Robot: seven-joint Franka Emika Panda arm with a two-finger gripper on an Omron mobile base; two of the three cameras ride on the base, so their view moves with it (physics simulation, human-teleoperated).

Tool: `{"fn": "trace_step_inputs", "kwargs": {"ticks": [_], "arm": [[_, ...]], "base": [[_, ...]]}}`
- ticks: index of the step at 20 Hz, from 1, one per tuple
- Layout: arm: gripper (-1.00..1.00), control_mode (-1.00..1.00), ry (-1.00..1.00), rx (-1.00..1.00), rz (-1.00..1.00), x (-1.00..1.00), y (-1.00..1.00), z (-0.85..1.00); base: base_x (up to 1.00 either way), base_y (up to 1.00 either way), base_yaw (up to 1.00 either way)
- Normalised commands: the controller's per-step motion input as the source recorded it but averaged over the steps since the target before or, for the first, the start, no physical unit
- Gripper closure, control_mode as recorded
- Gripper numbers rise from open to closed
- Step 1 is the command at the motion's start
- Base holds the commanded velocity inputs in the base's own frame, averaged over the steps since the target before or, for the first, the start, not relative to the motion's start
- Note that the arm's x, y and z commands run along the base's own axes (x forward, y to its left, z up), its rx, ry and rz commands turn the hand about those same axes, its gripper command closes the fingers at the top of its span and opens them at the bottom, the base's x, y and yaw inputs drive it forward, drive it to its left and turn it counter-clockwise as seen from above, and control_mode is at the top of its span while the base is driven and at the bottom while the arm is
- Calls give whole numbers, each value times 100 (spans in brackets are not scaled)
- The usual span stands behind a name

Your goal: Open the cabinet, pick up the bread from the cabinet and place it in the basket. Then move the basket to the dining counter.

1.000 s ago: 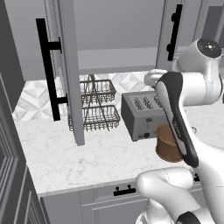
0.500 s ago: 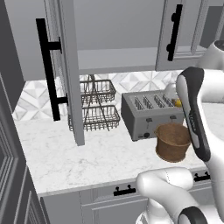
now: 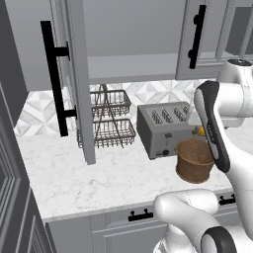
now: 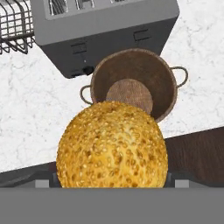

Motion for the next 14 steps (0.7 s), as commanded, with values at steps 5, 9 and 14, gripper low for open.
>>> {"fn": "trace_step_inputs", "kwargs": {"ticks": [5, 9, 14], "arm": [[100, -100, 20, 0, 0, 24, -6, -45], [100, -100, 14, 0, 0, 24, -21, -43], [100, -100, 0, 0, 0, 37, -25, -46]], "base": [[0, 0, 0], [0, 0, 0], [0, 0, 0]]}}
